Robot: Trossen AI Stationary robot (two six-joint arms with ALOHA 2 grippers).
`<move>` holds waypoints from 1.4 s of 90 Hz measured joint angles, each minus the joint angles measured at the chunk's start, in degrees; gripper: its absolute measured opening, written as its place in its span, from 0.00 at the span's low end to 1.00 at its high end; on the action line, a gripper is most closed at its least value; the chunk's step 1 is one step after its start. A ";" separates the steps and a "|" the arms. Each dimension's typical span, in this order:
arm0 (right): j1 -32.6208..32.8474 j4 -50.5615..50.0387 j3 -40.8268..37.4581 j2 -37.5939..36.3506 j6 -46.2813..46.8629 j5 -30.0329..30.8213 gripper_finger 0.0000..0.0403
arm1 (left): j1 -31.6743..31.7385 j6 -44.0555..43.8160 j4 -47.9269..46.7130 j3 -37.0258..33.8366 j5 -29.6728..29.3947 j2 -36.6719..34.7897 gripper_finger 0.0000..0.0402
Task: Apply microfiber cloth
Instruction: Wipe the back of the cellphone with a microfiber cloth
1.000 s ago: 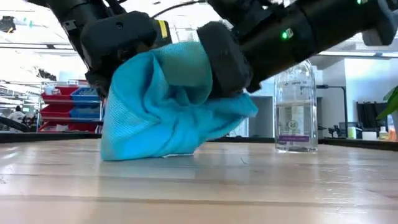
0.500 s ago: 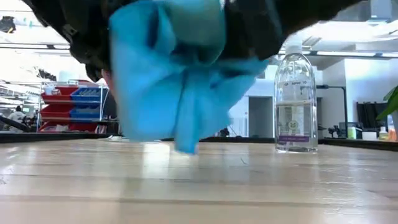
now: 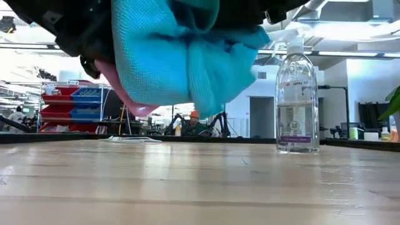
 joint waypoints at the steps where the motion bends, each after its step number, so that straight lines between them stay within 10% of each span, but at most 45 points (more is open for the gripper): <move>1: 0.16 -0.01 -0.01 -0.12 -0.39 0.58 0.00 | -0.05 0.25 0.13 0.01 -0.24 -0.17 0.01; 24: 2.87 0.11 -0.12 -5.85 -7.13 13.26 0.00 | -1.02 5.79 12.74 -3.68 -3.46 -4.13 0.01; 51: 0.64 2.68 -0.11 -3.61 -3.88 -2.76 0.00 | -1.18 15.90 49.99 -19.42 1.40 -5.77 0.01; 103: -1.85 12.00 5.41 -3.72 -16.07 1.22 0.00 | -1.18 14.89 50.69 -20.56 1.16 -5.81 0.01; 126: -4.26 1.94 5.59 -3.42 -4.88 -11.24 0.00 | -1.13 15.05 50.52 -20.71 1.31 -5.62 0.01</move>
